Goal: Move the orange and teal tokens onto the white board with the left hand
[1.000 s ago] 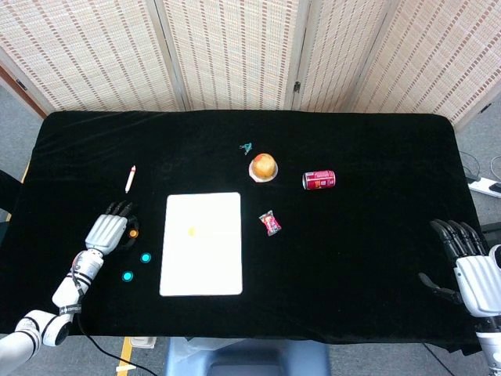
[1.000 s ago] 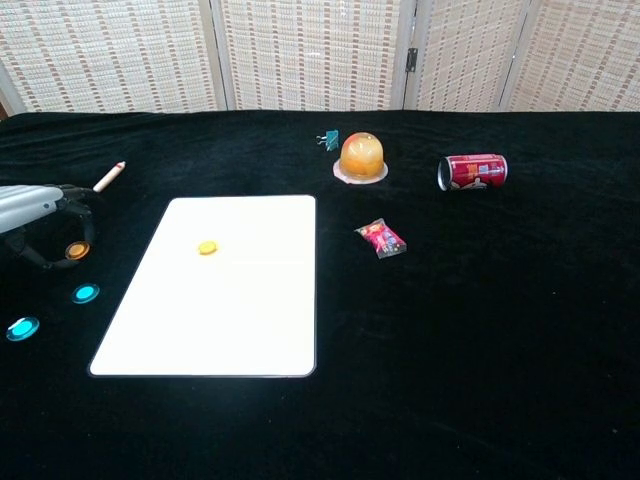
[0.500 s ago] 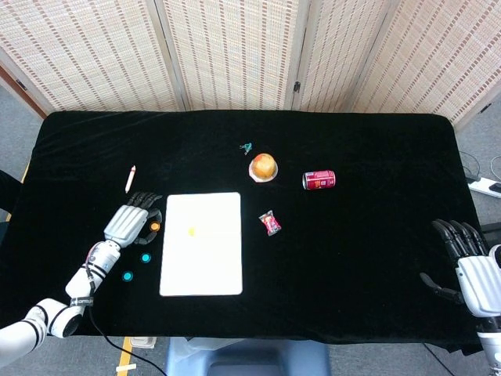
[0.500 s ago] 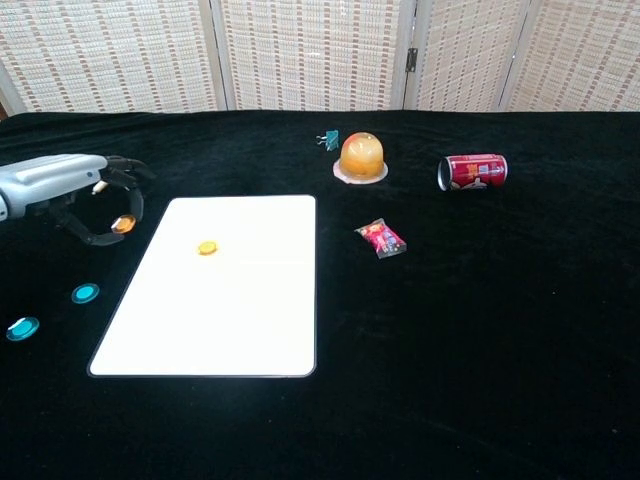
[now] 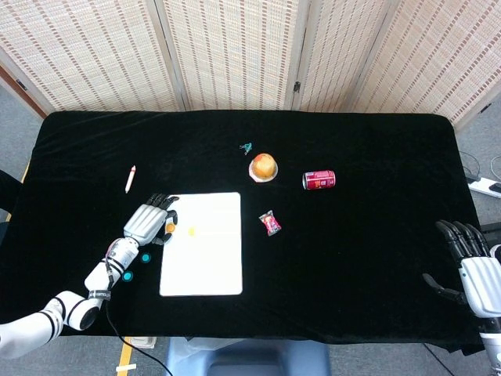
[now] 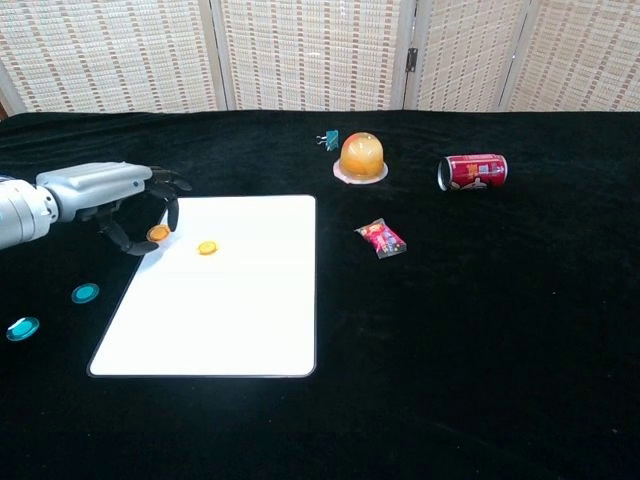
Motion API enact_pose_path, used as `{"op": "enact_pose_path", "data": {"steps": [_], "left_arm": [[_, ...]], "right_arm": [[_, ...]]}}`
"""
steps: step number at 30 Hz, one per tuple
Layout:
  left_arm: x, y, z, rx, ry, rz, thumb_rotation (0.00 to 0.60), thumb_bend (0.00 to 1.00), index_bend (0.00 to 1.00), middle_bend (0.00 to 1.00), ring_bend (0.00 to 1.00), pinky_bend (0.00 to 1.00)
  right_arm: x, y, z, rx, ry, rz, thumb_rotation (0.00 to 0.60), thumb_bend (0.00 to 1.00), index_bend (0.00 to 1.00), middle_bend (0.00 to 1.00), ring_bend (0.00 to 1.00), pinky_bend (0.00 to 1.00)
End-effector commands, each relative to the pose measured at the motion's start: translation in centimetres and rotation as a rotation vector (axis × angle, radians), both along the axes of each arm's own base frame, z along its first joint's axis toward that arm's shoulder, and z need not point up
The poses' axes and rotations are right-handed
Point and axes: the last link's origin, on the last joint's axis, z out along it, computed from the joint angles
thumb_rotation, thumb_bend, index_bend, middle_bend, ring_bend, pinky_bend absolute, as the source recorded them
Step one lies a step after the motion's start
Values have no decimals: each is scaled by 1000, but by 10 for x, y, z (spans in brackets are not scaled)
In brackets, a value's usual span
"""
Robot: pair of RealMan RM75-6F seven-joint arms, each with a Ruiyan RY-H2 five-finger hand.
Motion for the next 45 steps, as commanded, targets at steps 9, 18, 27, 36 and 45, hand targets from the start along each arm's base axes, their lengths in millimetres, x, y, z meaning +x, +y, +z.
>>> {"op": "enact_pose_path", "data": {"steps": [9,18,27,36,45], "left_arm": [[6,-3,-9,-25,2,-8,600,419,499,131,31,0],[8,-1,-11,-23,1,0,600,419,491,131,28,0],[11,-1,-13,-35,14,-5,600,417,402,131,21,0],[10,-8,5,-4,-37,-9,600,417,390,131,13,0],[-18,-37,38,31,-49,-14,600,417,453,131,13,0]], "right_arm": [[1,-1,0,1,1,1,600,270,65,112,34,25],[0,0,0,-1,-1,1,600,269,65,112,34,23],[-2,1,2,-6,-2,-3,600,270,65,112,33,22],[-1,2,3,-12,-4,4,600,270,65,112,32,22],[2,2,0,-4,-8,18,600,269,65,112,31,22]]}}
